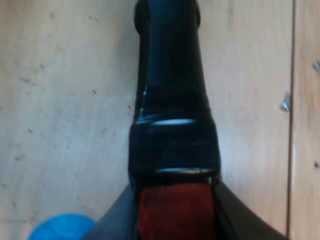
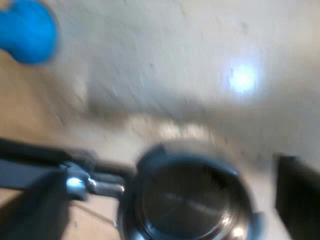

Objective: Put the handle in the coffee machine

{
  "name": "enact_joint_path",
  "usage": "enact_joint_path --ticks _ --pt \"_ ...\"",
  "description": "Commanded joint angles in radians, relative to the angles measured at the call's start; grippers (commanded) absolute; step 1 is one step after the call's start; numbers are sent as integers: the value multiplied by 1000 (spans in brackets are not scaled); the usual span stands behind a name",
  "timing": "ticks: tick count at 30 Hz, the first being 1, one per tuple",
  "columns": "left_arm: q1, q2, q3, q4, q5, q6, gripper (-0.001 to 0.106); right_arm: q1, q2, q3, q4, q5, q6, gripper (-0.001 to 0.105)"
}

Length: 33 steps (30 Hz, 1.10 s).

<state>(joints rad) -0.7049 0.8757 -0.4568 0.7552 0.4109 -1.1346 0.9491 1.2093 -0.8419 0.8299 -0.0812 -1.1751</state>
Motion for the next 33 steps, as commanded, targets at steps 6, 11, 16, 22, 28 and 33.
enact_joint_path --ticks 6,11,16,22,28,33 --pt "117 1 -6 12 43 38 0 6 -79 -73 50 94 -42 91" --pt "217 1 -29 73 33 103 0 73 -106 -73 50 292 -32 91" --pt "304 1 -76 108 43 115 0 192 -105 -50 -28 454 -32 91" --pt "382 1 -100 112 52 146 0 292 -105 25 -223 568 -36 91" --pt "458 1 -100 129 57 168 0 299 -105 43 -281 573 -31 91" --pt "537 1 -100 105 78 176 0 299 -99 43 -345 575 -15 91"
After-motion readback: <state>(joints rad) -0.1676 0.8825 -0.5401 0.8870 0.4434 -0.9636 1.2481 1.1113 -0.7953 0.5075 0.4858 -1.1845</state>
